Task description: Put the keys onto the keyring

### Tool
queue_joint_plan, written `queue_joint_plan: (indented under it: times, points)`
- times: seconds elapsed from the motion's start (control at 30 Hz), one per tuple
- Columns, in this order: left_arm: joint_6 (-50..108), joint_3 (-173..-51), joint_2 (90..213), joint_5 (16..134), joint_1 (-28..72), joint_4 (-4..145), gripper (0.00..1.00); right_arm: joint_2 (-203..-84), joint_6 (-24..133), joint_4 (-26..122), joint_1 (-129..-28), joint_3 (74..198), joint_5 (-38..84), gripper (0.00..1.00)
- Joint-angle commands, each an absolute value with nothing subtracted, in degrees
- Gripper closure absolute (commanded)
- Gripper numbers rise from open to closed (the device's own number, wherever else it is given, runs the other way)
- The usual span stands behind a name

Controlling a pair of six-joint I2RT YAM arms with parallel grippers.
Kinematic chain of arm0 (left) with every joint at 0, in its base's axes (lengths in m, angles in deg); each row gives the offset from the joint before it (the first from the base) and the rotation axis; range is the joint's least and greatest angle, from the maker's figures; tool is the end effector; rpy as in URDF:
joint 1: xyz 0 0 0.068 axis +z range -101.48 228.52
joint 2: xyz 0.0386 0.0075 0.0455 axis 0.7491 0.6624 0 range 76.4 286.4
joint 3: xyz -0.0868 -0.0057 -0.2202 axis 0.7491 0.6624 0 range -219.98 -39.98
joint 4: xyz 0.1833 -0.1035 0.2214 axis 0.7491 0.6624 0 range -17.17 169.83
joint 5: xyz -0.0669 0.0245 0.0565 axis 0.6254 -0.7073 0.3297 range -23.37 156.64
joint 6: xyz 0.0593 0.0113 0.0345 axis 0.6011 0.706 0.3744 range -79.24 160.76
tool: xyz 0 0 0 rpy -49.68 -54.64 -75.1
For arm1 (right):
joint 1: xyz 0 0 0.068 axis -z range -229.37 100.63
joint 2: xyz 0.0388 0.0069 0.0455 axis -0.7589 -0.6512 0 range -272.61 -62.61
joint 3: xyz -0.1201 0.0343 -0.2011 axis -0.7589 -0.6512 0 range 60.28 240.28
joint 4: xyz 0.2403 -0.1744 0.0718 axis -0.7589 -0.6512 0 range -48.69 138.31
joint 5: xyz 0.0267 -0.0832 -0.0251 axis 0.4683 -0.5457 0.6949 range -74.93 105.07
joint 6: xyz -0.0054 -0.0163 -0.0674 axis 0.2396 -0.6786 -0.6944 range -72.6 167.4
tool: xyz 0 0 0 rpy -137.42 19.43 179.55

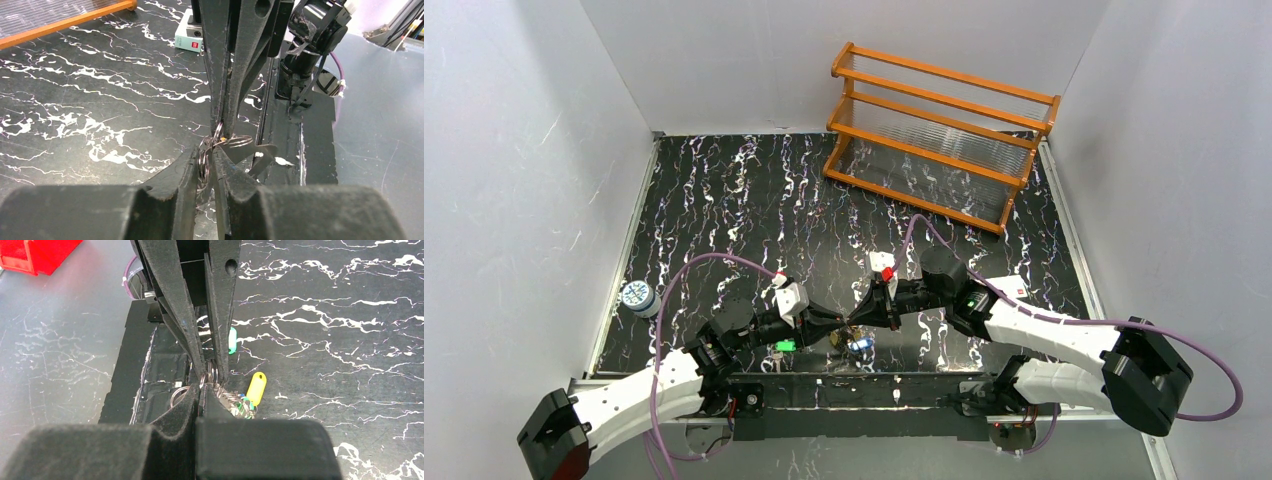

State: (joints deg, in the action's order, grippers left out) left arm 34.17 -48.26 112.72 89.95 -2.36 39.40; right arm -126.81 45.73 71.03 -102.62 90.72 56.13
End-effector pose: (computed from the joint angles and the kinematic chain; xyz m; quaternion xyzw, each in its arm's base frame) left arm 0.1393 -0.2068 0.1755 0.3869 0.5543 -0.4674 0.5697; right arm 0.1567 0.2720 0.1830 -0.5312 0.5385 0.5028 0.4184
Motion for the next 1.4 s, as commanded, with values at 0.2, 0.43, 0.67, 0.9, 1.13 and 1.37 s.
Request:
queue_joint_plan:
  times: [0.2, 0.43, 0.67, 0.9, 1.13, 1.37]
  points:
    - [34.43, -49.16, 112.77, 90.66, -2.68, 34.71, 0.81, -125.46, 46.61, 74.91, -103.11, 90.72, 58.7, 0.99]
    - [34.61, -49.17, 114.17, 91.41, -2.87, 34.6, 0.89, -125.19, 46.61, 74.98, -103.12, 90.84, 58.43, 0.99]
    - [34.23, -48.92, 113.45, 90.24, -2.82, 34.95, 1.0, -124.67, 45.3, 73.14, -103.11, 91.36, 57.53, 0.99]
    - [36.02, -56.56, 114.33, 87.2, -2.95, 48.43, 1.0, -123.96, 40.11, 65.59, -103.11, 94.08, 52.66, 0.8]
    - [37.82, -65.09, 119.11, 87.05, -3.03, 61.18, 1.0, -124.66, 37.84, 62.13, -103.14, 96.57, 52.38, 0.66]
    - [39.88, -69.71, 122.2, 88.02, -3.42, 67.47, 1.0, -125.71, 37.13, 62.12, -103.11, 97.28, 53.08, 0.74]
